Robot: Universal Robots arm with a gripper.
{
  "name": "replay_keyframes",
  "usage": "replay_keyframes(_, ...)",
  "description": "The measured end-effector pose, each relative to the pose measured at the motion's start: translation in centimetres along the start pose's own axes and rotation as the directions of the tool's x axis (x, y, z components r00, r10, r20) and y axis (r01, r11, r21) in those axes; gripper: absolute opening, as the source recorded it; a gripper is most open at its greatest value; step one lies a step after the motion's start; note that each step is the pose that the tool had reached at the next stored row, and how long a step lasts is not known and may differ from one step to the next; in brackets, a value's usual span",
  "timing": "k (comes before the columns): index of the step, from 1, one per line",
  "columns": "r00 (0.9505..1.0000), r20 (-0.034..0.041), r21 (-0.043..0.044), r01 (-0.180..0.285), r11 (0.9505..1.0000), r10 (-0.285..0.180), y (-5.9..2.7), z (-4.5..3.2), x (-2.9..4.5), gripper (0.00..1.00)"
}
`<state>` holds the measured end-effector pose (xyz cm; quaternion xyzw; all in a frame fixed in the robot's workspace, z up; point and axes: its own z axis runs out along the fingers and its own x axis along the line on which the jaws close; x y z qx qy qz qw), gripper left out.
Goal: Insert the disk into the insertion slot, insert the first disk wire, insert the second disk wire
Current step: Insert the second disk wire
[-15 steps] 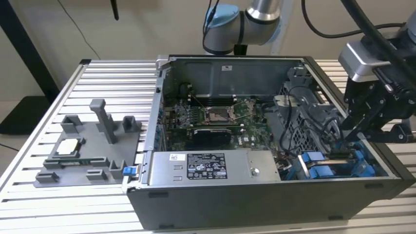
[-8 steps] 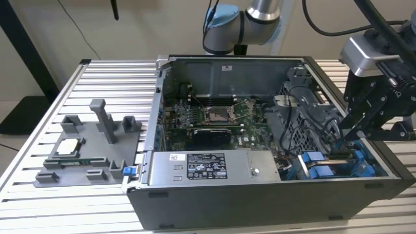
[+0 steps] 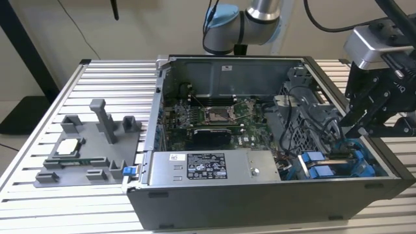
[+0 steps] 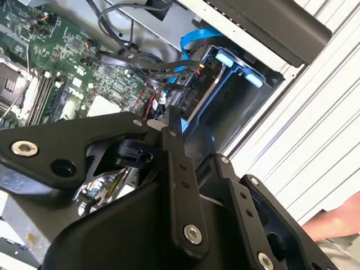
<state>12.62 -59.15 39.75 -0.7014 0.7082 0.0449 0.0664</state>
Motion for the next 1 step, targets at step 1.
replay_keyframes(1, 1.0, 0.0001, 0.0, 0.0, 1.0, 0.0, 0.0, 0.0, 0.0, 1.0)
